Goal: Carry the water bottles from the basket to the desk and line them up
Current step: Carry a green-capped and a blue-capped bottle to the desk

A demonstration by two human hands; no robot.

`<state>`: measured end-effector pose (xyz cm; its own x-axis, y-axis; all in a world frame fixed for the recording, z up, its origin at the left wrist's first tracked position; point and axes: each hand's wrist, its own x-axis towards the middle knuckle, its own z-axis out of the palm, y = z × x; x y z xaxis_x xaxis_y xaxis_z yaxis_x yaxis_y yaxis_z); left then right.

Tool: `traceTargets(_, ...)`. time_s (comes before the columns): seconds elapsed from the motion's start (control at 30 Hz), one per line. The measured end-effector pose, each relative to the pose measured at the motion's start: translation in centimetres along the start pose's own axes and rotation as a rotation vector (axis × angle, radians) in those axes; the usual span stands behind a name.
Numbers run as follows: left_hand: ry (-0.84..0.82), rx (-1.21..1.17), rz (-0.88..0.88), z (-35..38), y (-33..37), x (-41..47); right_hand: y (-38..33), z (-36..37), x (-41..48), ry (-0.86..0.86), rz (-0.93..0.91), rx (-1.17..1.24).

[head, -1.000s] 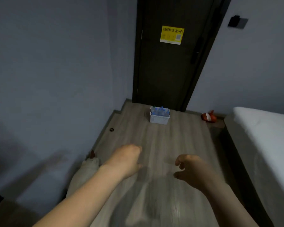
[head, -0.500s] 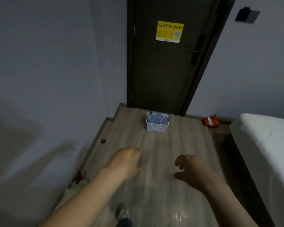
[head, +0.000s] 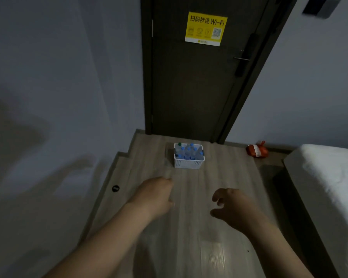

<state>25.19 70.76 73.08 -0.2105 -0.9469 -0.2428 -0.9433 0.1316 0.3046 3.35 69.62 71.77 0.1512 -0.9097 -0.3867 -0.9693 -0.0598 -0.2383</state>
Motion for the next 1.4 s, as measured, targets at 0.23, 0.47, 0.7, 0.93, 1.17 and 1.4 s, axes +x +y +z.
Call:
traceTargets(0.23,-0.024,0.006,0.014,-1.4,-2.8,8.5,-0.3,-1.9,8.3,-0.048,0.016,0.009)
traceTargets(0.47,-0.024,0.032,-0.015,-2.9,-4.3,19.8,1.3,-5.7,19.0,-0.088,0.009,0.026)
traceTargets(0.7,-0.02,-0.021,-0.026,-5.0,-4.5,31.4,3.5,-10.7,30.2,-0.098,-0.009,0.016)
traceTargets(0.93,-0.099,-0.096,-0.039,-6.0,-6.7,40.6,4.4,-12.9,39.1,-0.172,0.008,0.026)
traceTargets(1.17,-0.169,-0.138,-0.005,-6.9,-10.8,50.7,3.7,-14.0,48.6,-0.188,0.072,0.063)
traceTargets(1.4,-0.231,-0.1,-0.004,-7.2,-14.4,58.9,2.6,-14.3,57.0,-0.164,0.08,0.061)
